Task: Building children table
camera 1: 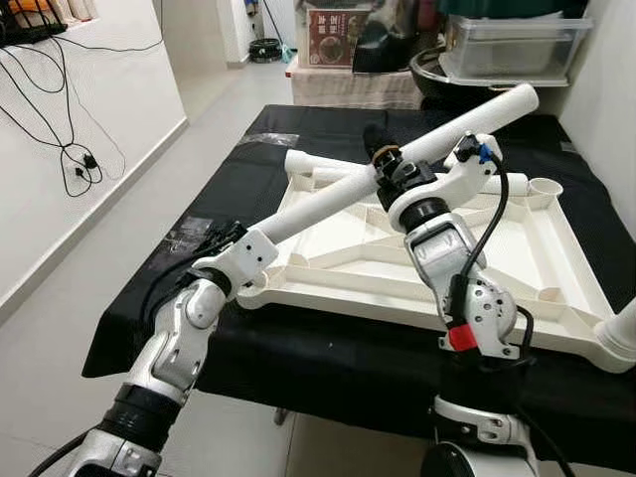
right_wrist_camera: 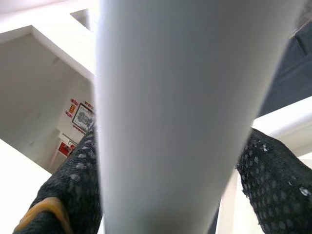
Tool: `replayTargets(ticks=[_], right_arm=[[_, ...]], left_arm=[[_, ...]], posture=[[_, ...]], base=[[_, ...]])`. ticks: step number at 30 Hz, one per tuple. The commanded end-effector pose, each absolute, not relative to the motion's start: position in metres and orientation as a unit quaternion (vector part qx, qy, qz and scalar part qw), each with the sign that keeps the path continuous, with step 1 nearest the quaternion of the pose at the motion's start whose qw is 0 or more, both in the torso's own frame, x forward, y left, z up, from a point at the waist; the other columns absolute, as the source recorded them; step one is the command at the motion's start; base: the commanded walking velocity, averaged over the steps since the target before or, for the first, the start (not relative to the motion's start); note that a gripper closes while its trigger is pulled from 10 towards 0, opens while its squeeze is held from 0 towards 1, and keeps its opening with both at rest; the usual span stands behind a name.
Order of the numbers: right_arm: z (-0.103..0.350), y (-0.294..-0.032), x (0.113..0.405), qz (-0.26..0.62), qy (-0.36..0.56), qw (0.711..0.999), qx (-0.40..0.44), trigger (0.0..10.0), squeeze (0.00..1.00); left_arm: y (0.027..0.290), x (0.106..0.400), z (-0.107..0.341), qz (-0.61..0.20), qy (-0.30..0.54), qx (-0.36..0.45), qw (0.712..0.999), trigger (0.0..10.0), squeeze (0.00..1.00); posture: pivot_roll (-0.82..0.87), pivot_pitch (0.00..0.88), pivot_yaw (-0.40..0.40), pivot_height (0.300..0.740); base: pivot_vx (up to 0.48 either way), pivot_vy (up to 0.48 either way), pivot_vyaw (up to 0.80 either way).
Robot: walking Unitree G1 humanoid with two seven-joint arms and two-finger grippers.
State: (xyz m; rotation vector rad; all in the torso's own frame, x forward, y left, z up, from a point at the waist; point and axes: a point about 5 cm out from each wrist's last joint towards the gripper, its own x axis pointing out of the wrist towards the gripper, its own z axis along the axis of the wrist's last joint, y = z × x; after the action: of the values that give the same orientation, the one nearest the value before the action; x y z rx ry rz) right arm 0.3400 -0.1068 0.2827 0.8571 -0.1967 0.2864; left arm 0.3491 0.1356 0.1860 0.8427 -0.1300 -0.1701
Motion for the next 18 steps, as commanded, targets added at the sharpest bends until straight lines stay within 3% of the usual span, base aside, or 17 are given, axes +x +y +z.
replayTargets(ticks=[1,9,18], right_arm=[[0.276,-0.092,0.337,0.147,-0.078,0.886,0.433,10.0,0.00],[0.274,-0.088,0.338,0.128,-0.088,0.889,0.431,10.0,0.00],[0.271,-0.082,0.340,0.108,-0.087,0.894,0.427,10.0,0.00]], left_arm=[[0.129,0.351,0.187,-0.087,-0.072,0.410,0.905,10.0,0.00],[0.097,0.356,0.187,-0.119,-0.084,0.392,0.908,10.0,0.00],[0.080,0.361,0.193,-0.119,-0.096,0.378,0.913,10.0,0.00]], posture=[[0.04,0.064,0.010,0.740],[0.04,0.072,0.012,0.740],[0.04,0.072,0.014,0.740]], base=[[0.000,0.000,0.00],[0.000,0.000,0.00],[0.000,0.000,0.00]])
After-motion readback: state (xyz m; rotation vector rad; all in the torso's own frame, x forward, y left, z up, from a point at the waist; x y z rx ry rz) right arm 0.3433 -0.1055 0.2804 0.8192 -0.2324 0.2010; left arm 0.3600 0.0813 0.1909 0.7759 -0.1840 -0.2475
